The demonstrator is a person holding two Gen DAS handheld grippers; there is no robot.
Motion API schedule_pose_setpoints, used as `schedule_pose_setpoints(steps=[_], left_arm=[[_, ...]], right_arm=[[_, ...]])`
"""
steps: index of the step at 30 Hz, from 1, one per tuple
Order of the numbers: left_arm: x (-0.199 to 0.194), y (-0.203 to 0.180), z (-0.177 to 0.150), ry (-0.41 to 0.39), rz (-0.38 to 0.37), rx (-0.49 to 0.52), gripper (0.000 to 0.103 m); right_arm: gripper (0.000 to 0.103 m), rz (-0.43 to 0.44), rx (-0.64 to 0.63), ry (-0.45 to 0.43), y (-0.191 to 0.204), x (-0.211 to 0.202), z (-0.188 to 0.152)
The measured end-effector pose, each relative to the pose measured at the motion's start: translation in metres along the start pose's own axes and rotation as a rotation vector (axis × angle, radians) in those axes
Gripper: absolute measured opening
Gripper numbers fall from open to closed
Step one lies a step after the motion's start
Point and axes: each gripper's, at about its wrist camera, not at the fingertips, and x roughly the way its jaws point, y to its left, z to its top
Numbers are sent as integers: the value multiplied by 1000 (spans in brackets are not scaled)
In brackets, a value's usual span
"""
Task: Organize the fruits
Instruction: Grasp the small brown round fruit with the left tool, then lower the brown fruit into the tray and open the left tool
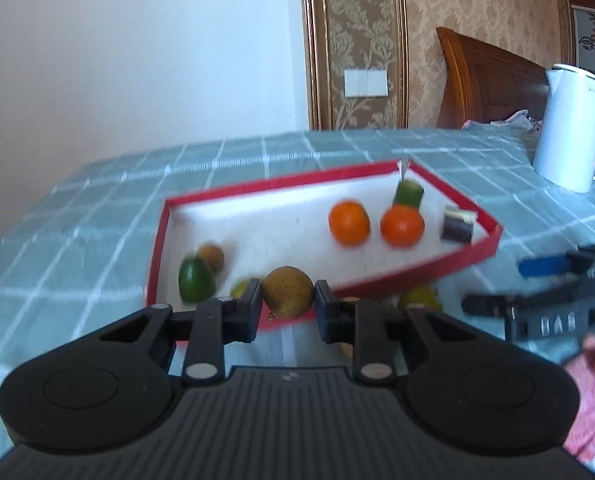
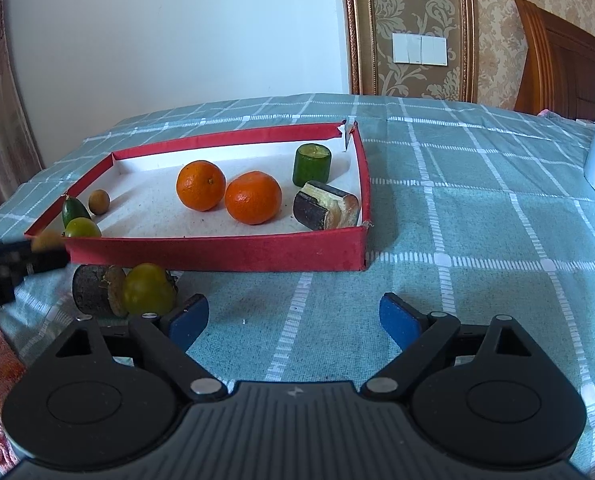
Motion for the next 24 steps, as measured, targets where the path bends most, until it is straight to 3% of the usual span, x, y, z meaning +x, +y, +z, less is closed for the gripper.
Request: schedule_pose_setpoints(steps=[10,24], left_arm=[[64,16,34,26,69,-34,25],[123,48,44,113,133,-124,25]], right_arm=[[94,-14,-22,8,3,1,0],[95,-24,-48,17,9,1,0]])
